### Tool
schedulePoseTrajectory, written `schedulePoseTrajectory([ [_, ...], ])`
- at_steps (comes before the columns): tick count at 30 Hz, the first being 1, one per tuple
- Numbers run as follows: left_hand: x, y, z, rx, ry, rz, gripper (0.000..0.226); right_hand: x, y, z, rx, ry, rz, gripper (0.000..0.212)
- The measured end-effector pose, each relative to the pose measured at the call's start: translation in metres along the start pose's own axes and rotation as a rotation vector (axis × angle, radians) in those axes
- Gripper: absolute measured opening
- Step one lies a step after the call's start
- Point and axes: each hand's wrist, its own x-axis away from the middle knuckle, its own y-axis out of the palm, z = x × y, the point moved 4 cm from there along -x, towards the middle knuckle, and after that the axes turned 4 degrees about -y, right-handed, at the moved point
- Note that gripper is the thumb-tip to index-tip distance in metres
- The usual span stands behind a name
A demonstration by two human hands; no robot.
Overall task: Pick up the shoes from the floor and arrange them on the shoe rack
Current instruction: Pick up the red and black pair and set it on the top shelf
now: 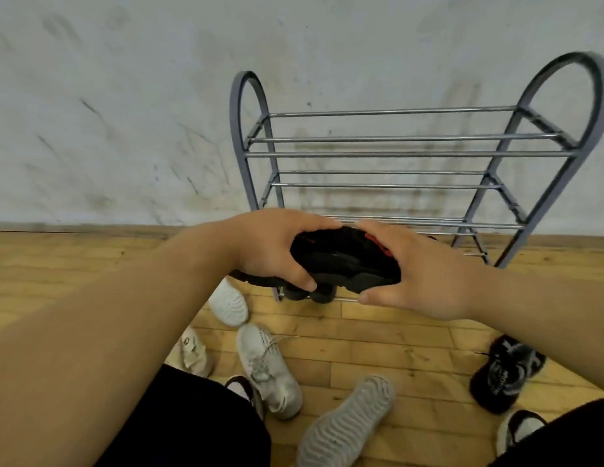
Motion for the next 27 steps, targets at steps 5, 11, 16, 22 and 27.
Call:
schedulePoseTrajectory([
  [5, 0.012, -0.016, -0.028, 0.069, -0.021, -0.001, 0.094, -0.027, 0.010, -0.014, 0.039, -0.040, 0.031, 0.093],
  [11, 0.067, -0.065, -0.079, 0.101, -0.153, 0.122, 0.091, -0.098, 0.001, -0.085, 0.034, -0.170, 0.016, 0.091],
  [16, 0.181, -0.046, -0.171, 0.234, -0.409, 0.327, 0.095, -0.190, 0.047, -0.190, 0.158, -0.373, -0.196, 0.107],
  [22, 0.294, 0.055, -0.244, 0.481, -0.675, 0.409, 0.090, -0.228, 0.176, -0.285, 0.327, -0.540, -0.522, 0.093],
  [27, 0.337, 0.158, -0.258, 0.571, -0.820, 0.307, 0.095, -0.194, 0.287, -0.287, 0.402, -0.563, -0.675, 0.085],
])
